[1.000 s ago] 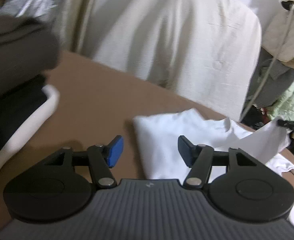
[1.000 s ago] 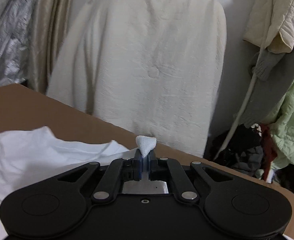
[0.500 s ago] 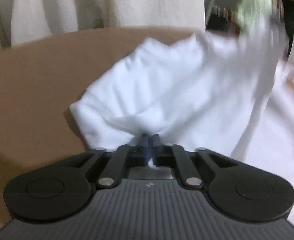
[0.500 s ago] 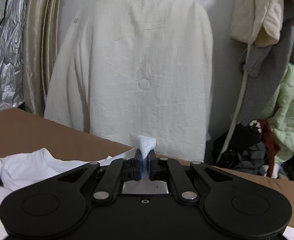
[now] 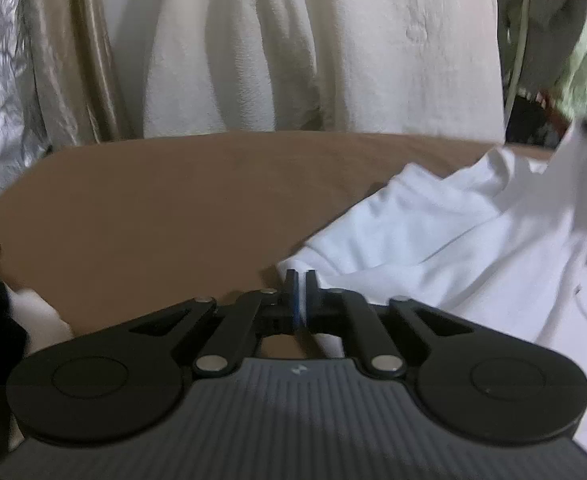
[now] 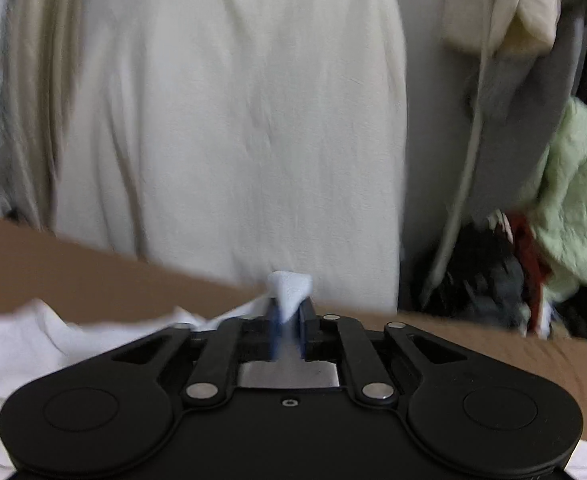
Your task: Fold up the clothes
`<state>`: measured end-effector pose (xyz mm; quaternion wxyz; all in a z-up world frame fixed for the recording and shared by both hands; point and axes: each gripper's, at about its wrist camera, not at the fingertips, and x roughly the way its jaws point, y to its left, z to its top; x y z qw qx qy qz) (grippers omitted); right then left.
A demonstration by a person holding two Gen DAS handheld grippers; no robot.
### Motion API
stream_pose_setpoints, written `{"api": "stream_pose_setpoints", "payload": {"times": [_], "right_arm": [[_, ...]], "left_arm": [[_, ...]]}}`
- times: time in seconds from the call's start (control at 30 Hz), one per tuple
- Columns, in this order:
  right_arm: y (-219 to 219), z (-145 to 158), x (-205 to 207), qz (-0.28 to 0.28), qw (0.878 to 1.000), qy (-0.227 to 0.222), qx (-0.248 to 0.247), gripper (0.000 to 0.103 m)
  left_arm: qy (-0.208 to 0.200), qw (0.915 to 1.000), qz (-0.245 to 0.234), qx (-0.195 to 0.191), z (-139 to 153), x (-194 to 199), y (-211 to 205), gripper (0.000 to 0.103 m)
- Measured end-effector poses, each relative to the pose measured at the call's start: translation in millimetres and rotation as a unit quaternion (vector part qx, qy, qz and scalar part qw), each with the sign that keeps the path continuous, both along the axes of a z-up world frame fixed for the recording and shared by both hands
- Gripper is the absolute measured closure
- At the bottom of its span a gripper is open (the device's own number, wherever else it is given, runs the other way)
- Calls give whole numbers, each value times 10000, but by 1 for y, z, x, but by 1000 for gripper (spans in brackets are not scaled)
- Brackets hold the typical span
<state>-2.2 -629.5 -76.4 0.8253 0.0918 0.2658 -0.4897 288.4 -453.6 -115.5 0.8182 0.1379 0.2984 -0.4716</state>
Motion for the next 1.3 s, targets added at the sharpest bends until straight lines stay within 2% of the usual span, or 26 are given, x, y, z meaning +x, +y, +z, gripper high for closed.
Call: {"api": "stream_pose_setpoints", "payload": {"times": [0.03,0.07,0.1,0.13,0.17,0.23,0.27,0.3,0.33,0.37,0.43,0.57,0.6,0.7,0.77,0.83,0.93,0.97,1.03,1.07,1.13,1.17,1.2,1.23,1.27,1.3], "right_arm": [[-5,-2,2,-105,9999,76,47,70],[-10,-4,3,-210,9996,151,94,71],[-16,-7,5,-316,9991,227,141,71],[-20,-9,6,-408,9986,282,196,70],[-18,-9,3,-337,9988,85,348,69],[-12,-8,-5,-195,9972,-309,652,61],[-9,-9,-8,-117,9955,-496,800,60],[-5,-11,-7,46,9942,-549,920,60],[-1,-13,-5,211,9925,-598,1041,60],[2,-17,-2,401,9902,-601,1199,60],[7,-24,5,707,9845,-548,1509,59],[8,-42,10,885,9738,-412,2052,57],[7,-47,11,907,9707,-365,2194,52],[0,-62,6,625,9609,-11,2699,49],[-2,-62,-7,509,9557,-283,2885,49],[-2,-64,-21,294,9476,-575,3129,42],[1,-70,-39,-20,9316,-1079,3470,41],[2,-72,-44,-42,9272,-1270,3524,40],[0,-78,-51,-134,9214,-1572,3552,39],[-5,-83,-52,-234,9187,-1781,3518,39],[-16,-90,-51,-488,9130,-2193,3405,40],[-22,-92,-50,-635,9103,-2388,3320,43],[-26,-88,-46,-722,9142,-2487,3118,79],[-24,-78,-45,-592,9258,-2475,2794,97],[-10,-60,-46,-220,9479,-2363,2125,97],[4,-42,-48,140,9633,-2236,1478,98]], "left_arm": [[144,9999,27,-87,0,1,2,89],[288,9994,55,-173,-1,2,3,80],[426,9987,87,-284,-2,4,3,54],[564,9976,119,-395,-4,6,3,36],[571,9976,62,-377,-6,7,-1,34],[581,9977,-55,-339,-12,7,-10,33],[587,9977,-114,-320,-14,7,-15,34],[452,9986,-233,-131,-18,4,-22,56],[279,9994,-214,21,-21,-1,-25,96],[106,9996,-193,173,-23,-5,-28,100],[-241,9985,-151,477,-28,-15,-35,100],[-9,9989,477,41,-19,-7,-12,100],[16,9982,600,-2,-19,-4,-8,100],[274,9965,788,-98,-24,6,-1,100],[450,9954,843,-104,-30,9,0,100],[554,9940,931,-114,-35,9,2,99],[454,9946,880,-322,-19,-9,16,95],[458,9959,664,-412,-14,-19,20,91],[465,9969,223,-592,-4,-40,27,64],[534,9970,-121,-555,-5,-50,25,59],[671,9938,-783,-410,-9,-70,16,56],[585,9936,-946,-183,-15,-80,10,56],[497,9926,-1105,47,-21,-89,3,56],[407,9908,-1264,276,-27,-99,-3,60],[213,9911,-1210,510,-31,-106,-6,67],[71,9909,-1179,643,-34,-110,-4,76]]}}
